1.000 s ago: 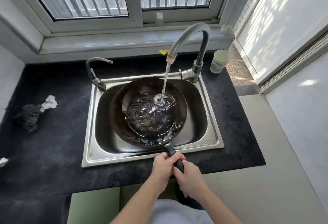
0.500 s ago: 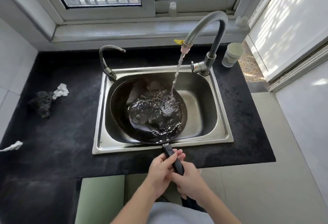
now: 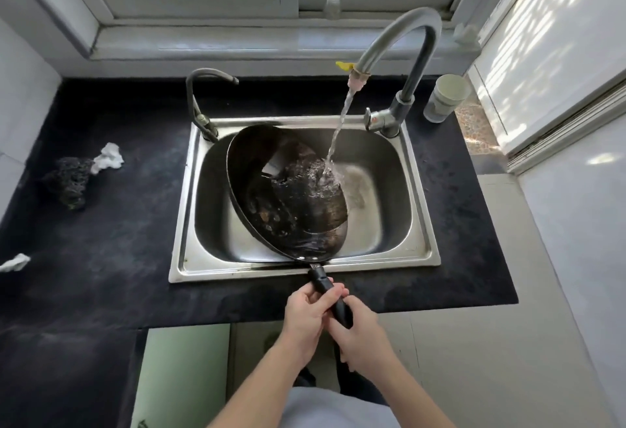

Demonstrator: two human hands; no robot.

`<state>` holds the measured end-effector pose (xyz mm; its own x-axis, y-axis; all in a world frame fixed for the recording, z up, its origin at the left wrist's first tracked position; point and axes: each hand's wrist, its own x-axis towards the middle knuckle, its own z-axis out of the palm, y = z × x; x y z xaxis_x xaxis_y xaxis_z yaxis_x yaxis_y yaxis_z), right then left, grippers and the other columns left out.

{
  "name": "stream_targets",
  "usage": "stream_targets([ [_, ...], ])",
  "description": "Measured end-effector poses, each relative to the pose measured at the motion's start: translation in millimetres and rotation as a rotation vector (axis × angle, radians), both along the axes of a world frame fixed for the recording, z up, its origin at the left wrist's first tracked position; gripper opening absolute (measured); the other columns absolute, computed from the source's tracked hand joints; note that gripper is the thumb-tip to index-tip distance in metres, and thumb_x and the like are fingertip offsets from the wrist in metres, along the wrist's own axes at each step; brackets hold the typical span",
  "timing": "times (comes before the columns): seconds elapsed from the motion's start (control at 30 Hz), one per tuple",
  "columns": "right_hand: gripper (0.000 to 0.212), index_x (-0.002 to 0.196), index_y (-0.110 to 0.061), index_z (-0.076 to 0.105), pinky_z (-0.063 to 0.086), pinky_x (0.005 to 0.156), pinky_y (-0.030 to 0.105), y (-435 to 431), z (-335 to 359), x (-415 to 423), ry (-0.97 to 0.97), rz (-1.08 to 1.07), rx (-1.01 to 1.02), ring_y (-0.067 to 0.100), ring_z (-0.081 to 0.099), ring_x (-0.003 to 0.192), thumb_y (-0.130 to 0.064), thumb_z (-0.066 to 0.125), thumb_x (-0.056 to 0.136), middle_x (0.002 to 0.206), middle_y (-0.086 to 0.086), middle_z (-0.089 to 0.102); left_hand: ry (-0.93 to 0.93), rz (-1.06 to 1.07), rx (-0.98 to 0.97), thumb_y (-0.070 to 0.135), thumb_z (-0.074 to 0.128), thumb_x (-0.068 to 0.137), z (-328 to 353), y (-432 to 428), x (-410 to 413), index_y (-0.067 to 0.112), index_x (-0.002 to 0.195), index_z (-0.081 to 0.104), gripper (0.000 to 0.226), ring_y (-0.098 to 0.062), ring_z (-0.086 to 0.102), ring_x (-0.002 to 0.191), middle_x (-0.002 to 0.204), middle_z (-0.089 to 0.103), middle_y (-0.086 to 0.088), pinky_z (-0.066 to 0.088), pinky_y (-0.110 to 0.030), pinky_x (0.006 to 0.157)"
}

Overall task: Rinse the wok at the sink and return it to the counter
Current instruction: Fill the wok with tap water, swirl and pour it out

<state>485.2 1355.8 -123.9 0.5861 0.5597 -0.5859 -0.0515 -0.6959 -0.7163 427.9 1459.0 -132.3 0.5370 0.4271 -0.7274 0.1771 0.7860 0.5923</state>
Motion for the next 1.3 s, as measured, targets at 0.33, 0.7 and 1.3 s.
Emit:
stream_targets([
  [0.33, 0.008, 0.094, -0.029, 0.044, 0.054, 0.078, 0.043, 1, -4, -7, -0.359, 0.047, -0.204, 0.020, 0.065, 0.085, -0.035, 0.044, 0.099, 0.092, -0.006, 0.067, 0.118, 0.015, 0.128, 0.004, 0.077, 0.081, -3, -15, 15, 0.003, 0.092, 0.072, 0.012, -0.024, 0.073, 0.088, 0.093, 0.078, -0.016, 0.057, -0.036, 0.087],
  [0.7, 0.011, 0.105, -0.022, 0.061, 0.054, 0.073, 0.039, -2, -18, -6, -0.422, -0.053, -0.033, 0.012, 0.062, 0.081, -0.026, 0.055, 0.096, 0.088, -0.007, 0.065, 0.186, 0.003, 0.204, 0.005, 0.077, 0.081, -6, -16, 23, 0.008, 0.094, 0.073, 0.014, -0.008, 0.071, 0.079, 0.087, 0.077, -0.003, 0.053, -0.012, 0.062],
  [1.3, 0.005, 0.094, -0.027, 0.065, 0.040, 0.047, 0.028, -9, -12, 30, 0.037, 0.004, 0.160, 0.009, 0.049, 0.048, -0.027, 0.060, 0.097, 0.060, -0.005, 0.059, -0.053, 0.016, -0.038, 0.001, 0.057, 0.095, -5, -1, 18, -0.004, 0.116, 0.061, 0.022, -0.025, 0.071, 0.105, 0.108, 0.071, -0.017, 0.059, -0.033, 0.085],
])
